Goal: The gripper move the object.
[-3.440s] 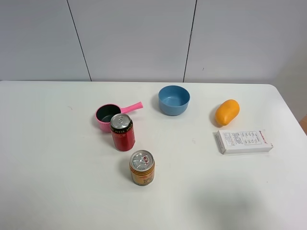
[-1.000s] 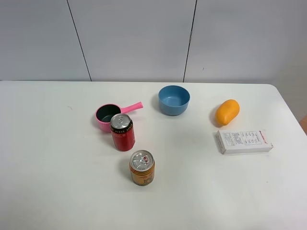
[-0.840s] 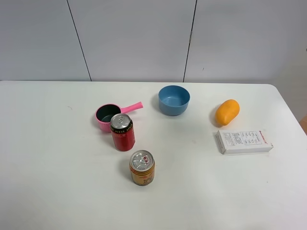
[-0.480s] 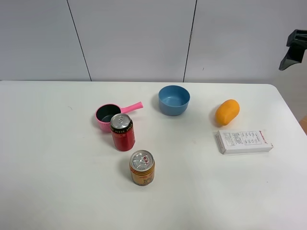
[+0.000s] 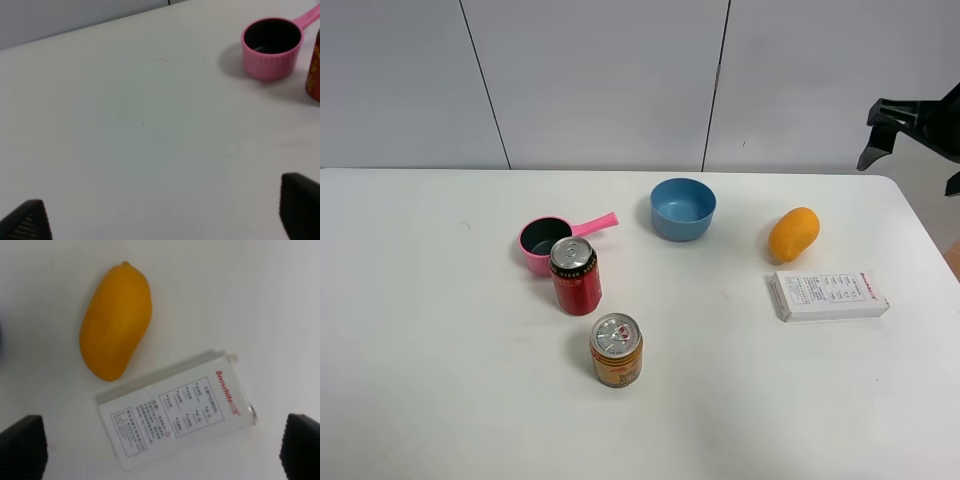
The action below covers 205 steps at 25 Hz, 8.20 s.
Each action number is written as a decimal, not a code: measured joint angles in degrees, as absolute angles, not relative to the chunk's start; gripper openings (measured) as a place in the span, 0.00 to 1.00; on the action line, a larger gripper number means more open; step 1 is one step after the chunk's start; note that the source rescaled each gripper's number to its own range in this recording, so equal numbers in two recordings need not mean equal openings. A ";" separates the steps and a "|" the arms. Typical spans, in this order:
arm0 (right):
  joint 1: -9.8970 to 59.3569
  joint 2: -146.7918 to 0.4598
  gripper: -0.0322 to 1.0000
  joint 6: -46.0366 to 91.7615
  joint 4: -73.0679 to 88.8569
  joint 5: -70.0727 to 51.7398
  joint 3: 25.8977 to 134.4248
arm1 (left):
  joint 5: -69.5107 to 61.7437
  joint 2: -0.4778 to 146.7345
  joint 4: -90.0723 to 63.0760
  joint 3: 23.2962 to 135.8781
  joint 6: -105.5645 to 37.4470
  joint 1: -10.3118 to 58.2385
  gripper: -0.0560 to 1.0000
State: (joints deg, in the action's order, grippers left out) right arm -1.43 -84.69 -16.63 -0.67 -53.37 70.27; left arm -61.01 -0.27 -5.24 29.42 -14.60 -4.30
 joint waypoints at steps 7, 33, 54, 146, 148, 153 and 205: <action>-1.43 -94.41 0.65 -13.11 3.08 -48.74 70.32 | -61.01 -0.27 -5.24 29.42 -14.60 -4.30 1.00; 2.31 -118.23 0.61 -10.06 4.38 -48.37 84.29 | -61.01 -0.27 -5.24 29.42 -14.60 -4.30 1.00; 2.55 -123.67 0.15 -8.37 2.69 -42.18 84.79 | -61.01 -0.27 -5.22 29.42 -14.60 -4.30 1.00; 36.08 -125.77 0.05 1.88 2.69 -54.46 90.60 | -61.01 -0.27 -5.17 29.42 -14.58 -4.30 1.00; 36.14 -126.02 0.05 1.88 2.03 -53.25 90.60 | -61.01 -0.27 -5.17 29.42 -14.58 -4.30 1.00; 36.25 -127.01 0.05 1.88 0.51 -51.95 90.60 | -61.01 -0.27 -5.17 29.42 -14.58 -4.30 1.00; 28.74 -100.31 0.86 -10.07 -9.30 -63.64 90.55 | -61.01 -0.27 -5.17 29.42 -14.58 -4.30 1.00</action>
